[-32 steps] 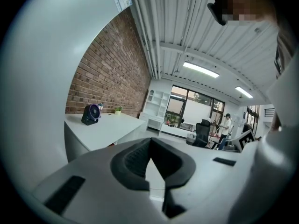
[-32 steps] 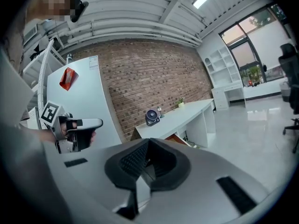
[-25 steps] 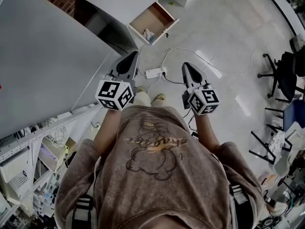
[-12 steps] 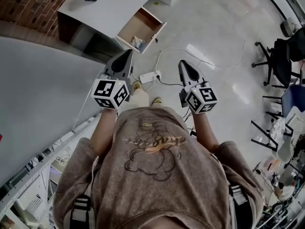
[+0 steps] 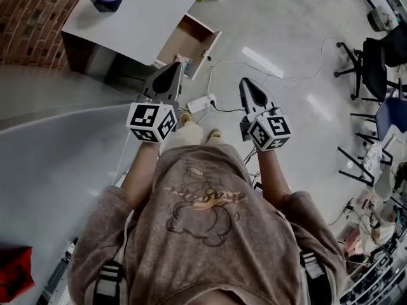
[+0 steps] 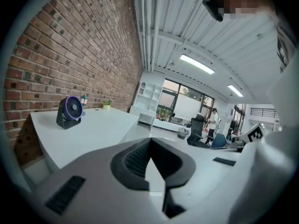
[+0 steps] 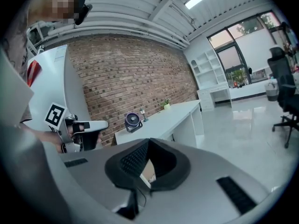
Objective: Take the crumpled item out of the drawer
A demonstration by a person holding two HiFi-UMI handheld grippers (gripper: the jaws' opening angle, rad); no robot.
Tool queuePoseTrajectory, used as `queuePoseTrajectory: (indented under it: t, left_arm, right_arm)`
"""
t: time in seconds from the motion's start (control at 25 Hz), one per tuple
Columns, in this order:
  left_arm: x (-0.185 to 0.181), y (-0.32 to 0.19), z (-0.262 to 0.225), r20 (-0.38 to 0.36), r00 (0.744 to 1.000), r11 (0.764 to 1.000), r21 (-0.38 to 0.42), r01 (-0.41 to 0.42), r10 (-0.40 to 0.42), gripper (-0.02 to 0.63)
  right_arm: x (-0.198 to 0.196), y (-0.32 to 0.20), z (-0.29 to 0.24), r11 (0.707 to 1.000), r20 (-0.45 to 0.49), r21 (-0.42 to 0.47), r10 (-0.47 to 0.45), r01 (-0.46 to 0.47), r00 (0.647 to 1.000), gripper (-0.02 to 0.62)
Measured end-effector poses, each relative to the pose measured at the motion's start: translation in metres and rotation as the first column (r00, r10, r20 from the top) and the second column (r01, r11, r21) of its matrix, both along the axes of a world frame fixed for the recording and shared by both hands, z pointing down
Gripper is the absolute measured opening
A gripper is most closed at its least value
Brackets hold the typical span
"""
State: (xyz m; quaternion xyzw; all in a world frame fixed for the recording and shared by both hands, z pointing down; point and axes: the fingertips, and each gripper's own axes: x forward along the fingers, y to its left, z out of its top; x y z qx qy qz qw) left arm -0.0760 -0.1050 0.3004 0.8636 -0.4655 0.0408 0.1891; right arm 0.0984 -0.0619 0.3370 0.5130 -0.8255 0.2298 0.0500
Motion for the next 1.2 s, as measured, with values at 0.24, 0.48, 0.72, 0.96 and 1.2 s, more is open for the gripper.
queuePoseTrajectory:
  t: [0.24,0.48,0.72,0.96,1.2]
  left_arm:
    - [-0.008,-0.022,0.023,0.011,1.000,0.999,-0.035,-0.008,0.008,0.008]
    - [-0.012,-0.039,0.045,0.015,0.999,0.998,-0.059,0.030,-0.029,0.008]
    - [-0.017,-0.052,0.071,0.002,0.997,0.993,-0.091,0.081,-0.081,0.008]
    - [-0.016,-0.063,0.107,0.012,0.994,0.988,-0.112,0.107,-0.107,0.008]
    - [-0.018,-0.069,0.151,0.029,0.993,0.984,-0.130,0.119,-0.116,0.008]
  right_arm:
    - [-0.011,-0.018,0.019,0.999,0.011,-0.028,0.020,-0.020,1.000,-0.003]
    - [-0.014,-0.038,0.041,0.998,0.015,-0.054,-0.019,0.020,1.000,-0.003]
    - [-0.021,-0.066,0.064,0.995,0.019,-0.066,-0.069,0.070,0.997,-0.003]
    - [-0.032,-0.088,0.097,0.989,0.019,-0.080,-0.120,0.122,0.993,-0.003]
    - [-0.039,-0.098,0.137,0.983,0.012,-0.097,-0.155,0.156,0.988,-0.003]
